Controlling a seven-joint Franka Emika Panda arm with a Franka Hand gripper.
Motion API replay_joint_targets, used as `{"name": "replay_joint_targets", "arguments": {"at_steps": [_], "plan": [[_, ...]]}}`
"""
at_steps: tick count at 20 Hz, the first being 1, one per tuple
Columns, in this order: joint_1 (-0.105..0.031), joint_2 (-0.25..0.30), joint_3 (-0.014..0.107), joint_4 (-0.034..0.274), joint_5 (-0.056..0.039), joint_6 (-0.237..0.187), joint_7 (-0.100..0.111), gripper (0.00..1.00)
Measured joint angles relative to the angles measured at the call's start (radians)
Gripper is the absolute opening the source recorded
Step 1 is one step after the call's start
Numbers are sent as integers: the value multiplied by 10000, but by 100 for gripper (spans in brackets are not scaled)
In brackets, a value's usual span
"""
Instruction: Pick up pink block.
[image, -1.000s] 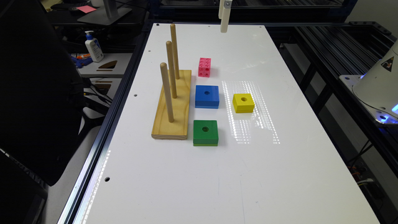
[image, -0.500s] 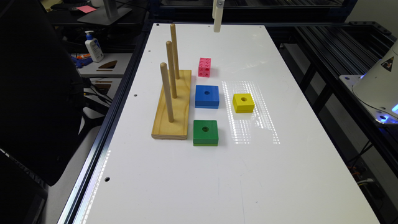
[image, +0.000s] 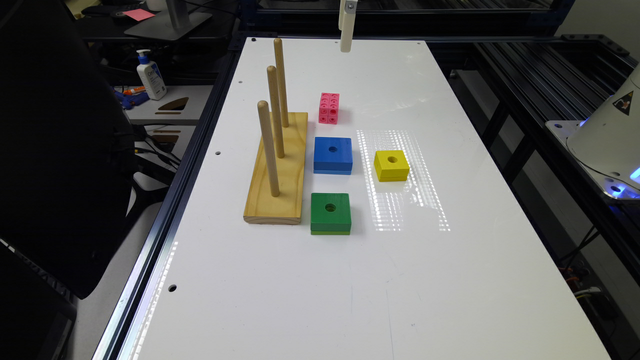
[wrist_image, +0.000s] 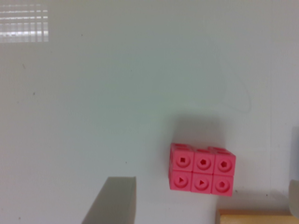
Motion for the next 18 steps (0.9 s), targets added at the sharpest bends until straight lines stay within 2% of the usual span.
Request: {"name": "replay_joint_targets", "arguments": {"at_steps": [10,16,18], "plan": [[0,233,1,9,0,47,0,100],[0,812,1,20,0,560,0,100],[0,894,1,37,0,613,0,100]]}}
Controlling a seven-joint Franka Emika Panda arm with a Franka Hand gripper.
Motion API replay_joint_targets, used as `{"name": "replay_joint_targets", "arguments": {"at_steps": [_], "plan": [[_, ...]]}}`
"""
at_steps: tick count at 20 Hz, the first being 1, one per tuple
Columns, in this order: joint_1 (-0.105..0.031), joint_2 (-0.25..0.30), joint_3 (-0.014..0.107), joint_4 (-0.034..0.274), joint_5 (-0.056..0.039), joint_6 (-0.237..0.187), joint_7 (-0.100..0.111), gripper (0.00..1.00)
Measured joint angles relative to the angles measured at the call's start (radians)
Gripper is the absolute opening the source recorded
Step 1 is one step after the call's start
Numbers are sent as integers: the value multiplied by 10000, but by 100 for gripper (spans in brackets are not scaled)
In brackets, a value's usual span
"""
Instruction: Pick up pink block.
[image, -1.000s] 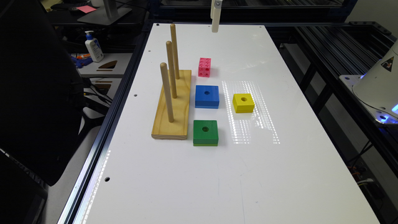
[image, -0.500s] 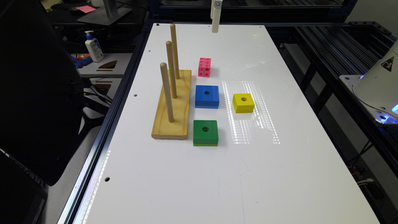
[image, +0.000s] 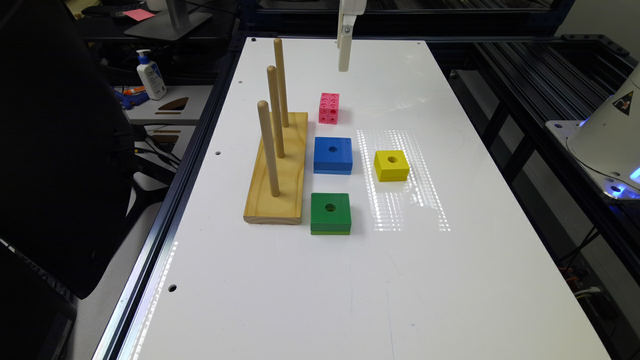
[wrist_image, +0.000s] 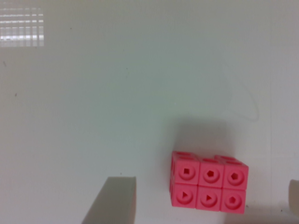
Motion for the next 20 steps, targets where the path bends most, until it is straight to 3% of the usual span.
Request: {"name": "replay_joint_targets", "arguments": {"at_steps": [8,14,20], "plan": [[0,648,16,77,0,544,2,100],[3,1011,296,606,1,541,176,100],[0,1242,315,750,1,550,182,100]]}}
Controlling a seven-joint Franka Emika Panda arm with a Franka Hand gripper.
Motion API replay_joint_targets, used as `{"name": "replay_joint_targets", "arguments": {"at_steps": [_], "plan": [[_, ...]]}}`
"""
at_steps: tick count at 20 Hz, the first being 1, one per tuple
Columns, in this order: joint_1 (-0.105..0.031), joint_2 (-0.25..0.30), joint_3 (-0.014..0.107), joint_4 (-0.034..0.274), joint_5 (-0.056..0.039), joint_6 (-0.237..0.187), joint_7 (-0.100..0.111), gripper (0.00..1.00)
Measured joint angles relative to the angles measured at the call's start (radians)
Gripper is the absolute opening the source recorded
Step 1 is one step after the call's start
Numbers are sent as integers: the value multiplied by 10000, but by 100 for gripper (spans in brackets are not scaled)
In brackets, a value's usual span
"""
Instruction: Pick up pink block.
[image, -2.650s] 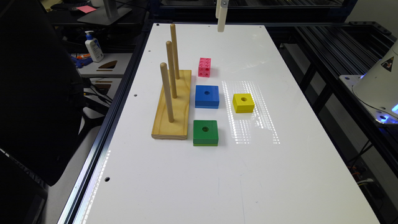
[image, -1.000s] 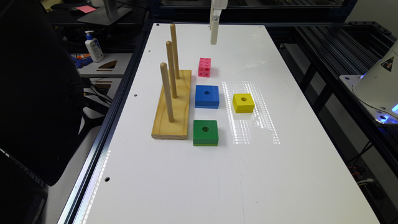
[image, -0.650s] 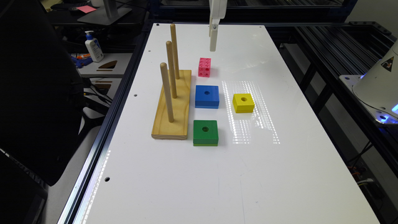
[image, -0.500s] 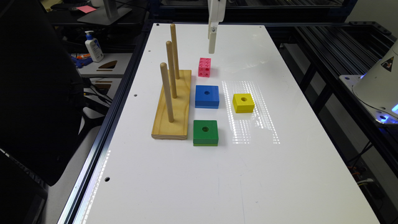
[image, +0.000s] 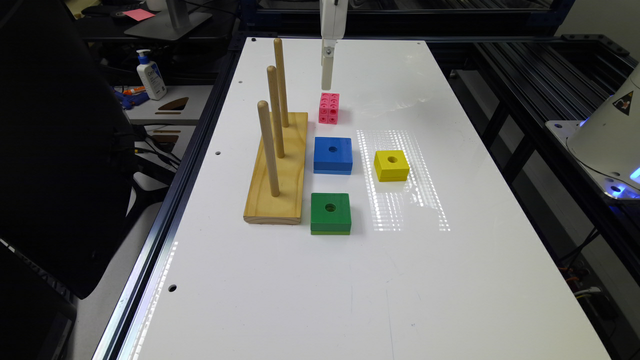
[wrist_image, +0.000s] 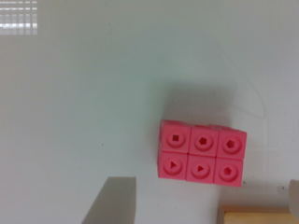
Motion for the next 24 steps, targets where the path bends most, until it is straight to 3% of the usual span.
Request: {"name": "replay_joint_targets", "arguments": {"at_steps": [10,15,24], "plan": [[0,305,1,70,0,70,0,100],[-2,966,0,118,0,699,0,100],[-2,1254,0,217,0,826,0,100]]}}
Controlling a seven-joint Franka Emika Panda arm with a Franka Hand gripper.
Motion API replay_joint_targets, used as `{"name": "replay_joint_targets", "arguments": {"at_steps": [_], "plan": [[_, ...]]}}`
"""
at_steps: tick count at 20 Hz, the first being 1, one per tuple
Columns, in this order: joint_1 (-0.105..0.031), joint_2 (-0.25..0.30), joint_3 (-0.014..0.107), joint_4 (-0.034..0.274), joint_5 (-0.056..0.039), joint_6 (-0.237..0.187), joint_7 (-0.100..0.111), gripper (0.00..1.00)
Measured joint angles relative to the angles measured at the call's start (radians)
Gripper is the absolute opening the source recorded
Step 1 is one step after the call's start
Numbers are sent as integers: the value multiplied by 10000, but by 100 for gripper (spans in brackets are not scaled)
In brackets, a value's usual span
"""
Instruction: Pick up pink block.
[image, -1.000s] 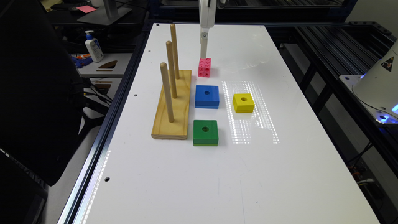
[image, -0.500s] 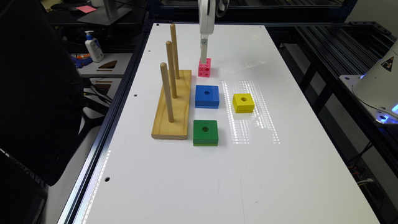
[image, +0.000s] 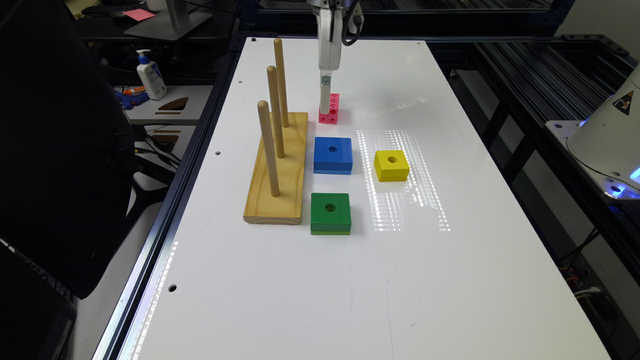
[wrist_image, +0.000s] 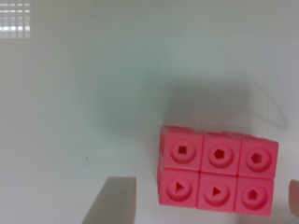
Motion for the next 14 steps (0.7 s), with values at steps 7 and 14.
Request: {"name": "replay_joint_targets", "arguments": {"at_steps": [7,14], "plan": [[-1,728,-2,50,0,687,0,100],[-2,762,-4,93,-4,730,1,0]]}}
